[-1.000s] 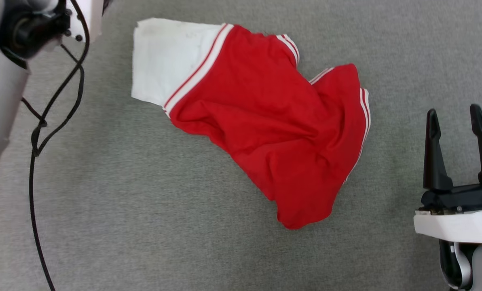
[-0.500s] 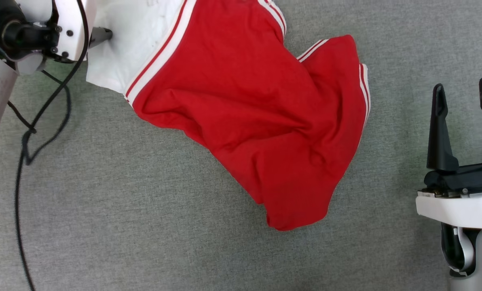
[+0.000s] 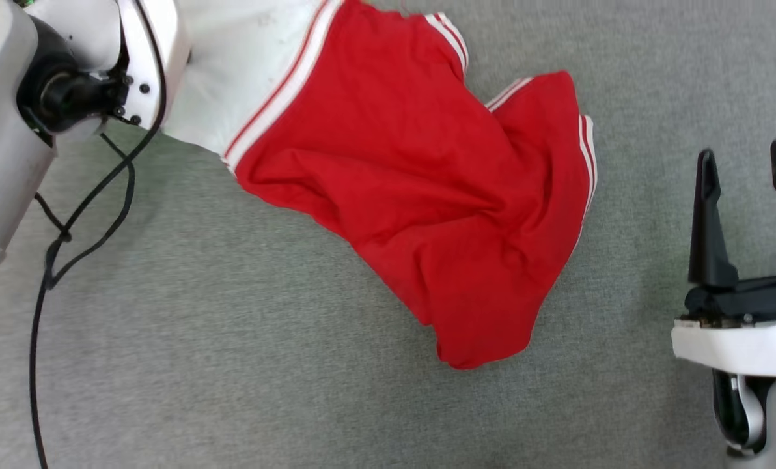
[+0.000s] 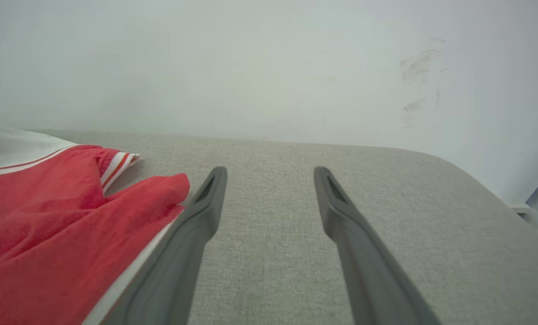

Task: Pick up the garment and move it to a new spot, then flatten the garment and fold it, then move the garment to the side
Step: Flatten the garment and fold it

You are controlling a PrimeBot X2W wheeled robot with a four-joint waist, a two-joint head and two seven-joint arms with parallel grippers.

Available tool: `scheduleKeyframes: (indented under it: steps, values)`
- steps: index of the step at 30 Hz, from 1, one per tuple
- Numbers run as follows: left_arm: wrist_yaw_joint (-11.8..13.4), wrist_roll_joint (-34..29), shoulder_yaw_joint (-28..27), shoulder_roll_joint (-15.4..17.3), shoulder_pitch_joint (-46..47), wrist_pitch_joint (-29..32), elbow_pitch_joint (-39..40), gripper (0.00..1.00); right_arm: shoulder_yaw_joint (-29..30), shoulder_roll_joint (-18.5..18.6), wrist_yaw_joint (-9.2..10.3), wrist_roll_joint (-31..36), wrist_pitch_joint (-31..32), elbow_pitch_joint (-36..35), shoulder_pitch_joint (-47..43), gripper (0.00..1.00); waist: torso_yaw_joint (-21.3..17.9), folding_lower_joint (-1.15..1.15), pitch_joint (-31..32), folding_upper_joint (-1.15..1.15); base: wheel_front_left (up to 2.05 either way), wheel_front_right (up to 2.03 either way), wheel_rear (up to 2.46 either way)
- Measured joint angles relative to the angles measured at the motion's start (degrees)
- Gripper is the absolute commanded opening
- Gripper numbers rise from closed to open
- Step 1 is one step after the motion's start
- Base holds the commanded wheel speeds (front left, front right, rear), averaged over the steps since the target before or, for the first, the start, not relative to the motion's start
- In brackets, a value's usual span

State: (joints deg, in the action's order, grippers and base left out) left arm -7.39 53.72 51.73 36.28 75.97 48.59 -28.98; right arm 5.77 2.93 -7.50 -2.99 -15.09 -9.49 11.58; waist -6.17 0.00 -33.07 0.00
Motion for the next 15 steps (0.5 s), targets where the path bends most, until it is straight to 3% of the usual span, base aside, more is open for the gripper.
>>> scheduleKeyframes:
  steps: [9,15]
  values:
    - [0.00,2.47,5.68,6.27,-5.27,-10.02,11.36,0.00,0.94,-0.01,-0.01,1.16,0.00,1.11,-4.05,1.00,4.16,0.00,7.86,0.00,0.00,0.00,0.00]
    - [0.01,4.86,7.24,10.14,-13.55,-15.35,14.39,0.00,1.54,0.00,0.00,1.51,0.00,1.81,-6.67,1.00,7.51,0.00,12.94,0.00,0.00,0.00,0.00]
